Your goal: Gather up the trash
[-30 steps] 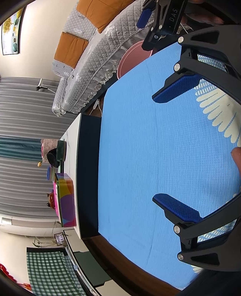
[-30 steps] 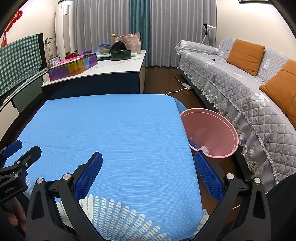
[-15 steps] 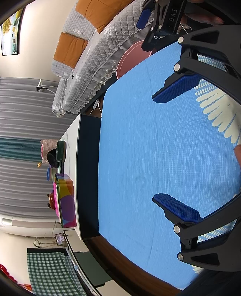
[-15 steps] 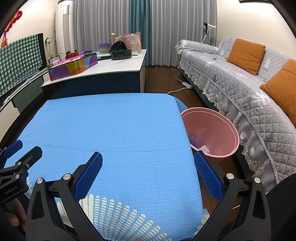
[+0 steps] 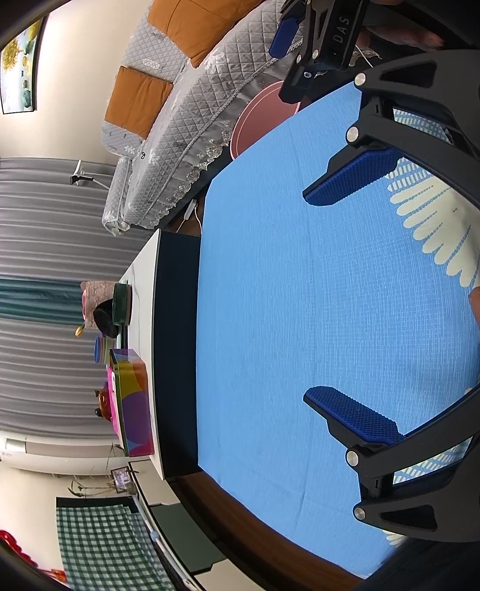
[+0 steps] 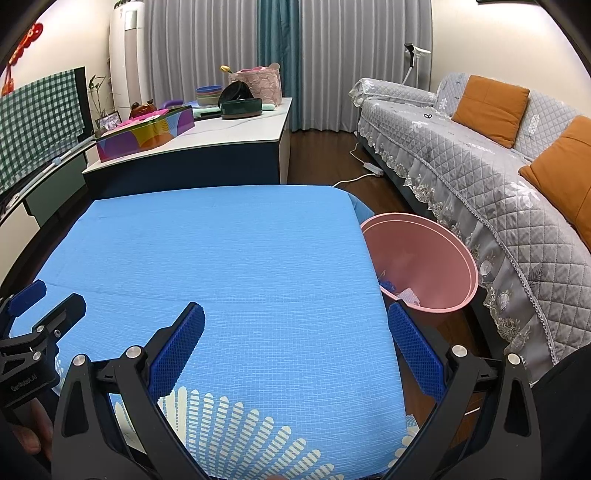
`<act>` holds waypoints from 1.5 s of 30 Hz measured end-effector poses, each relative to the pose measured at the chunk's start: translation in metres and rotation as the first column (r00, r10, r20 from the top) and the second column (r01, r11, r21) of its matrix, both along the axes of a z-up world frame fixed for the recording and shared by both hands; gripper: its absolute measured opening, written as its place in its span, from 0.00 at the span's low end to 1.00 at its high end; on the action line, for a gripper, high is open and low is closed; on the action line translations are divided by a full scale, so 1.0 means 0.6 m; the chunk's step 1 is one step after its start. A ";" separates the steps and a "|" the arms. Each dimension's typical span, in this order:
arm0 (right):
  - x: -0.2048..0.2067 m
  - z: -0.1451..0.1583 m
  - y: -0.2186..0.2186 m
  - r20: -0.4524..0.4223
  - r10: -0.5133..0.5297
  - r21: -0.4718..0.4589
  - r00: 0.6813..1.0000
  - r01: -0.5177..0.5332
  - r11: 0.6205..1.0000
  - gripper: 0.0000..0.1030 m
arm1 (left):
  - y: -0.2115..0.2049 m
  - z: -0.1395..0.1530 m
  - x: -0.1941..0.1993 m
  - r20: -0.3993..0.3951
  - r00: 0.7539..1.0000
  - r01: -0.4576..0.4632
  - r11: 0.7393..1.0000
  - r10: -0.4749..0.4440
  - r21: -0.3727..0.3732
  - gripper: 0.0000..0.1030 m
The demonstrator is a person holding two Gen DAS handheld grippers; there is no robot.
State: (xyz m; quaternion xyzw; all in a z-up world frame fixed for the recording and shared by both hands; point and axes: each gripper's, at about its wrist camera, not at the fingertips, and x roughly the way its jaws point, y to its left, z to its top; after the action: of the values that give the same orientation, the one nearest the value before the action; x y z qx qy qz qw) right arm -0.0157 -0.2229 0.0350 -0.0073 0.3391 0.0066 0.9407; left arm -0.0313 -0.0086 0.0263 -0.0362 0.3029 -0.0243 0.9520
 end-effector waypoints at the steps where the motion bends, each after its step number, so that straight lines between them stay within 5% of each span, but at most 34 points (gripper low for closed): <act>1: 0.000 0.000 -0.001 -0.001 0.000 -0.001 1.000 0.000 1.000 0.95 | -0.001 0.001 0.000 0.001 1.000 -0.001 1.000 0.001 0.000 0.92; 45: -0.001 -0.002 -0.005 0.001 -0.002 0.001 1.000 0.002 1.000 0.95 | -0.004 0.005 0.001 0.024 1.000 0.003 1.000 -0.003 -0.003 0.92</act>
State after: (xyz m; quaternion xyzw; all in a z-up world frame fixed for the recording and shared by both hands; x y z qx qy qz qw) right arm -0.0163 -0.2261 0.0341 -0.0065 0.3386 0.0057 0.9409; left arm -0.0305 -0.0111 0.0291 -0.0366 0.2913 -0.0267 0.9556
